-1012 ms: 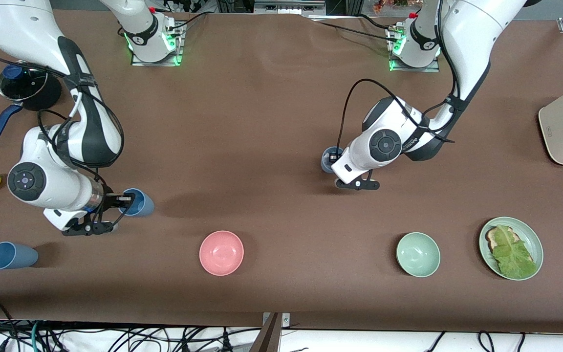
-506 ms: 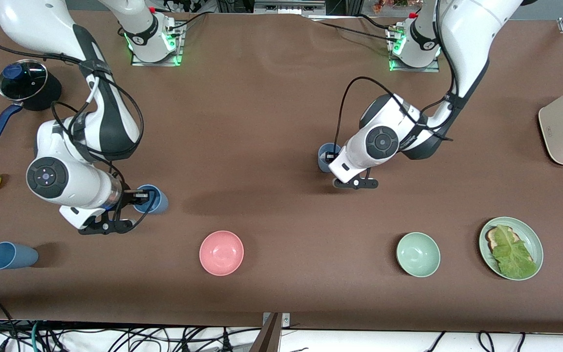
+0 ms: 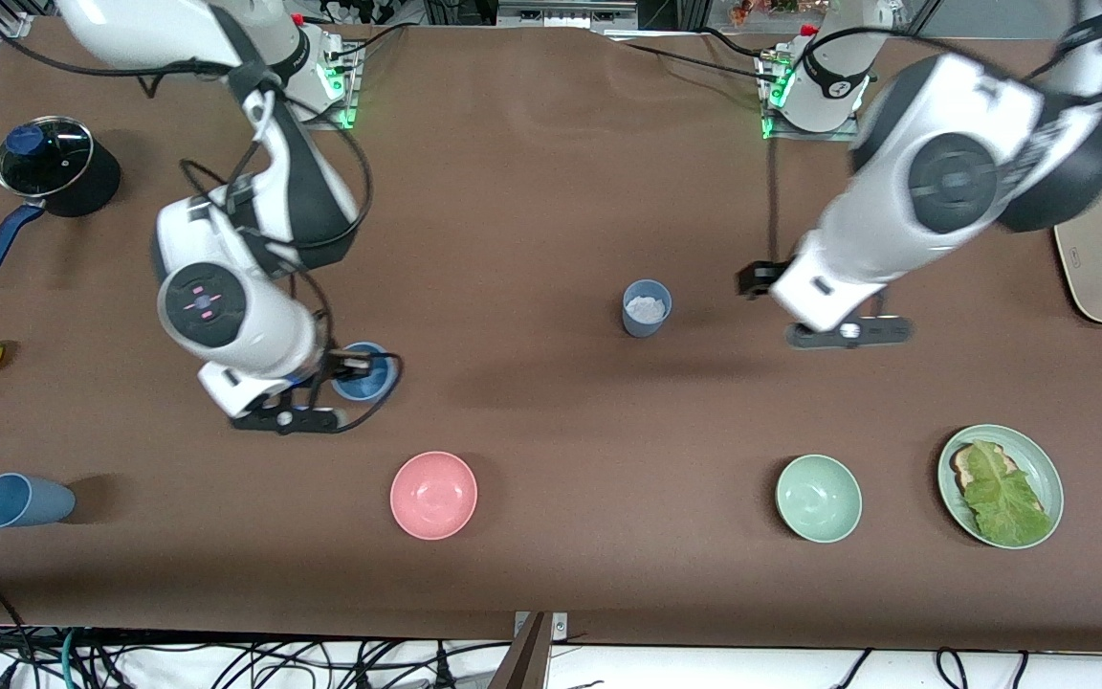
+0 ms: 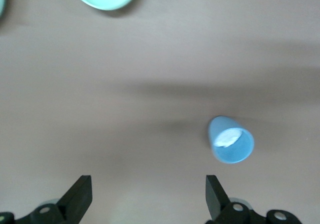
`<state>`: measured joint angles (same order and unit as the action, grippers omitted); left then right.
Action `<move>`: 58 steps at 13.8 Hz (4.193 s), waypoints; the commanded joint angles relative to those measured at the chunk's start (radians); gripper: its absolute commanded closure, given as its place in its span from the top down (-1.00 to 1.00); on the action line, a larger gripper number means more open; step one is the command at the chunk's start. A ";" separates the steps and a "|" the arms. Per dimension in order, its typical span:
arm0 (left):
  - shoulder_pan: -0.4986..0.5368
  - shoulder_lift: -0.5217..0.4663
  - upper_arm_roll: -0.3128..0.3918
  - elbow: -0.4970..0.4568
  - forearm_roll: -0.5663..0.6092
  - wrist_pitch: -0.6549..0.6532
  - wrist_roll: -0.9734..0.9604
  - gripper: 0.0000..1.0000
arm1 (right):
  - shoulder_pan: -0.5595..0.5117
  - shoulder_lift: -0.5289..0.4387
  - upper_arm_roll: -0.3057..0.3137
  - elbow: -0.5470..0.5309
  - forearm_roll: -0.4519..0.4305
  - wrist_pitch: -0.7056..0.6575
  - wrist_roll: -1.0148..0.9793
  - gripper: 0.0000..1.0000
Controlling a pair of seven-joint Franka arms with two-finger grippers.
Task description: Stack blue cups with both arms
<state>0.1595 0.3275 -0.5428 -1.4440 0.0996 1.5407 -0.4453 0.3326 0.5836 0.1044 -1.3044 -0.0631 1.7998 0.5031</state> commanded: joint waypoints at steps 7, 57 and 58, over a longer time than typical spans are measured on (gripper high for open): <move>0.238 -0.129 0.050 -0.007 -0.012 -0.054 0.493 1.00 | 0.350 0.050 0.015 0.151 0.057 0.024 0.610 -1.00; -0.106 -0.346 0.452 -0.237 -0.093 0.085 0.494 1.00 | 0.160 -0.130 -0.121 0.067 0.052 -0.217 -0.091 1.00; -0.107 -0.346 0.452 -0.237 -0.093 0.085 0.494 1.00 | 0.120 -0.195 -0.120 -0.017 0.054 -0.209 -0.118 1.00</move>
<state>0.0592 -0.0084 -0.0994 -1.6767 0.0309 1.6328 0.0274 0.5123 0.5407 -0.0225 -1.1210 -0.0313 1.5724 0.4652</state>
